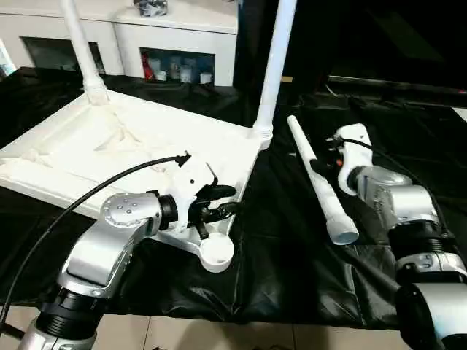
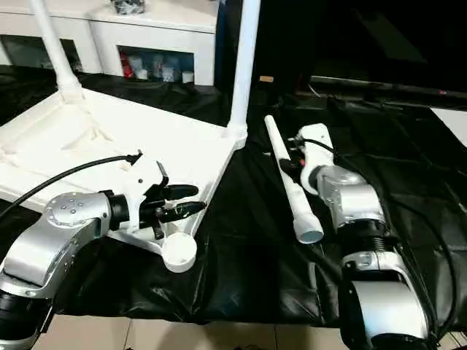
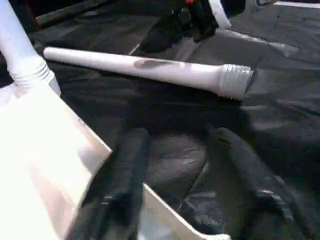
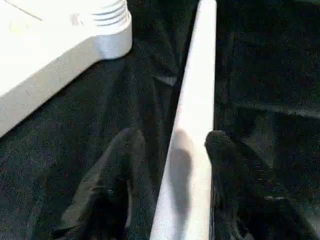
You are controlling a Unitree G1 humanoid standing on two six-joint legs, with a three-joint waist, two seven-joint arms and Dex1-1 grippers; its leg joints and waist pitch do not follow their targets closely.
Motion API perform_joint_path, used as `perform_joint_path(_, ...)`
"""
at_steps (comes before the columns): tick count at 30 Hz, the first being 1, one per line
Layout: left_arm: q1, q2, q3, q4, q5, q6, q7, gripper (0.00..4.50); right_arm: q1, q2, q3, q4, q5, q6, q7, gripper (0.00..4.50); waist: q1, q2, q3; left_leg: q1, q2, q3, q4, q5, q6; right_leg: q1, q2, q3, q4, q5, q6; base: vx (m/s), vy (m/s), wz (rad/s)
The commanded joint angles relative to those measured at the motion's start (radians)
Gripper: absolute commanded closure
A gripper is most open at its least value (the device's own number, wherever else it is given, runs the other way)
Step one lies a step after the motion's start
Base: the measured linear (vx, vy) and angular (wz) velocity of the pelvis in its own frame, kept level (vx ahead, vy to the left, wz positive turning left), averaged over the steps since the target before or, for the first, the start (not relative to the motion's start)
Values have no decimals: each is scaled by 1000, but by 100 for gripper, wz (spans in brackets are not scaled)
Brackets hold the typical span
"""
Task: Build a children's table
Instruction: Pick table leg
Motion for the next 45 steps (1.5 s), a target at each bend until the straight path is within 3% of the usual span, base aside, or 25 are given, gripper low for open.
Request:
perform_joint_path(1,6,-4,-20,-22,-11,12,8,212,6,-15,-18,-3,12,21,-13,188,1,-5,-76,-13,-14,22,-59,-131,18,75,-30,43,-73,-275,-123,0,0,0)
perform_joint_path(5,8,-2,-23,-36,-22,22,7,185,-10,-15,-17,14,15,43,-20,158,0,-5,-75,-14,-14,22,-59,-131,13,74,-30,43,-74,-290,-113,0,0,0)
perform_joint_path(6,8,1,-25,-34,-16,19,11,185,-20,-15,-15,31,11,46,-23,158,0,-12,-76,-15,-15,23,-58,-130,14,74,-30,43,-74,-300,-108,0,0,0)
perform_joint_path(7,8,6,-32,-32,0,10,19,158,-34,-15,-11,56,3,57,-31,136,-1,-11,-75,-14,-14,22,-59,-131,12,72,-30,42,-74,-310,-106,0,0,0)
perform_joint_path(11,7,12,-44,-26,26,-5,35,136,-57,-19,11,110,-12,106,-20,133,-3,-12,-76,-13,-13,21,-58,-135,6,71,-30,42,-74,-298,-107,0,0,0)
perform_joint_path(13,4,14,-52,-30,19,-7,32,136,-79,-25,37,159,-27,182,-14,133,-4,-13,-76,-14,-13,21,-58,-124,6,73,-29,42,-71,-279,-119,0,0,0)
perform_joint_path(19,-2,18,-62,-33,23,-8,41,136,-101,-28,37,238,-27,224,-14,133,-2,-14,-76,-15,-12,22,-57,-124,0,74,-32,43,-70,-271,-128,0,0,0)
perform_joint_path(20,-2,18,-64,-34,24,-9,41,126,-103,-28,34,248,-25,228,-12,160,-1,-14,-77,-14,-12,21,-57,-125,-1,74,-33,43,-70,-275,-127,0,0,0)
perform_joint_path(23,0,20,-65,-38,24,-9,42,126,-107,-32,33,264,-24,244,-8,167,-1,-14,-77,-14,-12,21,-56,-128,-3,74,-33,43,-70,-283,-122,0,0,0)
perform_joint_path(30,-1,27,-63,-44,14,-8,43,126,-119,-40,31,294,-20,250,-5,230,-1,-14,-77,-13,-12,22,-55,-128,-3,73,-32,42,-69,-277,-132,0,0,0)
perform_joint_path(36,-17,13,-59,-28,12,-20,49,126,-120,-49,19,306,-13,236,-9,265,0,-13,-77,-14,-12,22,-54,-131,-4,74,-32,42,-69,-273,-133,0,0,0)
perform_joint_path(39,-31,-13,-42,-9,9,-30,77,126,-117,-57,-17,302,7,205,-24,266,1,-11,-79,-16,-12,21,-54,-121,-5,76,-32,42,-67,-256,-136,0,0,0)
perform_joint_path(44,-68,-71,9,31,0,-39,152,126,-114,-47,-144,257,105,23,-31,266,8,-5,-81,-12,-13,22,-52,-140,1,75,-32,40,-68,-249,-137,0,0,0)
perform_joint_path(45,-84,-95,32,41,-13,-41,174,126,-108,-34,-195,221,154,-72,-3,266,7,-8,-81,-15,-13,24,-52,-142,6,76,-33,42,-69,-246,-137,0,0,0)
